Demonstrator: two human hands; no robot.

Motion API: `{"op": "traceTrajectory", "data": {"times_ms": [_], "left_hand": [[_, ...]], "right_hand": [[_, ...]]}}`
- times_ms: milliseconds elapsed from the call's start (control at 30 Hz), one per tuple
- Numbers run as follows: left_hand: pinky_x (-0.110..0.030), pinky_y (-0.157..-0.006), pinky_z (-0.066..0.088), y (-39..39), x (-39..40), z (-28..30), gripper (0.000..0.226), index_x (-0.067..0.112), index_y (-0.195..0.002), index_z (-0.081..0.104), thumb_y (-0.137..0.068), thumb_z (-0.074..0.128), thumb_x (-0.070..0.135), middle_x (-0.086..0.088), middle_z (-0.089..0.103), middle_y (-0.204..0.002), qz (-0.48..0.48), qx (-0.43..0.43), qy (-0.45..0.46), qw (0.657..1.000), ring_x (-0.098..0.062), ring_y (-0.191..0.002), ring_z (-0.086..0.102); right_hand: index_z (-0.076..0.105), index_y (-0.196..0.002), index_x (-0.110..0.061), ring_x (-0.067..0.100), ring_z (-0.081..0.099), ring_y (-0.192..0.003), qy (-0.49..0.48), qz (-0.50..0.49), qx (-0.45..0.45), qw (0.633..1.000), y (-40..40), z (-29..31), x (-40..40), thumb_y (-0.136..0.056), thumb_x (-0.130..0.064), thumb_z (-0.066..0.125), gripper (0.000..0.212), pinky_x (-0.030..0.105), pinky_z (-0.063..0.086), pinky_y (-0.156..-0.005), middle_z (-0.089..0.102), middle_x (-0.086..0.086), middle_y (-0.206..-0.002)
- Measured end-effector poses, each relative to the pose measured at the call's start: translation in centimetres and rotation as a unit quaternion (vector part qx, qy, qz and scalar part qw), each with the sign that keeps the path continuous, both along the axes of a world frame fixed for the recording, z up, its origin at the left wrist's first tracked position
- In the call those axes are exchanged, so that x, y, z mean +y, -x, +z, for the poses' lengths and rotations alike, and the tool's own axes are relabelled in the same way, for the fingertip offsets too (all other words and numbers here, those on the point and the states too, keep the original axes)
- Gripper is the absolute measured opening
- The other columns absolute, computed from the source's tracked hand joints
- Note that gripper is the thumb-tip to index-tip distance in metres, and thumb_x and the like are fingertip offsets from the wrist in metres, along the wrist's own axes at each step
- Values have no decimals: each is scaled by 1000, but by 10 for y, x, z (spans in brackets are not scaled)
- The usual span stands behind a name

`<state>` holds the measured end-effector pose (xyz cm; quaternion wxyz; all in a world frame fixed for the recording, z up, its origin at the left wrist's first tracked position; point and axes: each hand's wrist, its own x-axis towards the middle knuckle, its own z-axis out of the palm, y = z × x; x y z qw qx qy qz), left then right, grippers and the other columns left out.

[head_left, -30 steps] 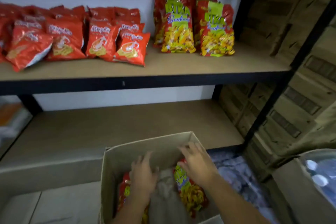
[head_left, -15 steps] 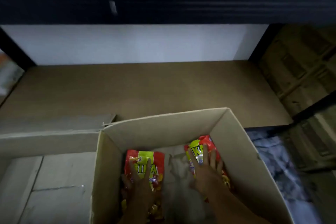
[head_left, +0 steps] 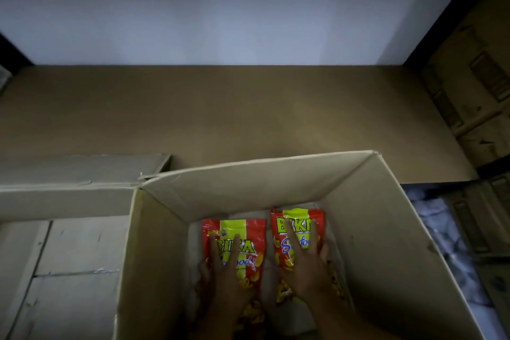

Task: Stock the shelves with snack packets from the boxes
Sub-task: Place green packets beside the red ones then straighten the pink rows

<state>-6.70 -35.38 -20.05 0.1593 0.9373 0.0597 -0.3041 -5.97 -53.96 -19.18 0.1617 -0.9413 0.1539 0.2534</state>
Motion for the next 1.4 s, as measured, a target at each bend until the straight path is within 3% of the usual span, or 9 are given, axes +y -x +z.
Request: {"op": "traceTrajectory", "data": {"times_ms": [133, 267, 467, 733, 933, 1200, 1400], "left_hand": [[-51, -111, 33, -1, -5, 12, 105, 56, -151, -7, -77, 67, 69, 4, -37, -158, 16, -13, 15, 1000, -35, -145, 4], [-55, -117, 22, 3, -7, 46, 104, 54, -152, -6, -78, 66, 68, 5, -37, -158, 29, -45, 72, 996, -39, -148, -7], [-45, -117, 25, 20, -2, 127, 108, 50, -153, -7, -79, 71, 60, 6, -41, -155, 21, -143, 78, 986, -37, -148, -5], [-47, -110, 38, 38, -7, 245, 116, 53, -151, -14, -74, 73, 64, 12, -49, -149, 2, -280, 110, 954, -29, -142, 5], [-42, -109, 42, 39, -29, 331, 115, 52, -153, -7, -72, 74, 64, 15, -46, -151, -31, -399, 146, 905, -26, -140, 11], [-37, -104, 42, 5, -81, 463, 109, 53, -153, 6, -71, 78, 57, 19, -36, -156, -78, -548, 239, 798, -19, -134, 18], [-40, -105, 39, -58, -124, 533, 111, 50, -155, 5, -72, 78, 58, 15, -40, -155, -71, -594, 217, 771, -24, -135, 12]], "right_hand": [[-36, -130, -61, 43, 6, -144, 38, 23, -32, 998, 1, 10, 2, -85, -65, 58, 104, 56, 31, -112, -23, 4, -162], [-27, -139, -61, 43, 2, -146, 20, 18, -54, 998, 5, 48, 4, -88, -61, 57, 98, 59, 27, -114, -26, 1, -161], [-24, -140, -62, 40, 6, -147, 24, 26, -144, 989, 27, 137, 8, -89, -58, 58, 97, 63, 23, -113, -27, -2, -161], [-27, -140, -61, 39, 11, -146, 42, -15, -293, 955, 65, 255, 7, -90, -57, 58, 98, 63, 28, -113, -29, -4, -160], [-27, -141, -59, 33, 12, -143, 76, -34, -405, 911, 77, 330, -18, -89, -64, 52, 95, 54, 35, -110, -28, -5, -160], [-5, -151, -53, 31, 20, -136, 96, -35, -549, 829, 45, 445, -70, -85, -61, 61, 94, 55, 40, -102, -11, -3, -164], [-3, -152, -52, 30, 21, -137, 105, -48, -615, 780, -21, 509, -117, -86, -59, 63, 93, 54, 41, -102, -9, -2, -164]]}}
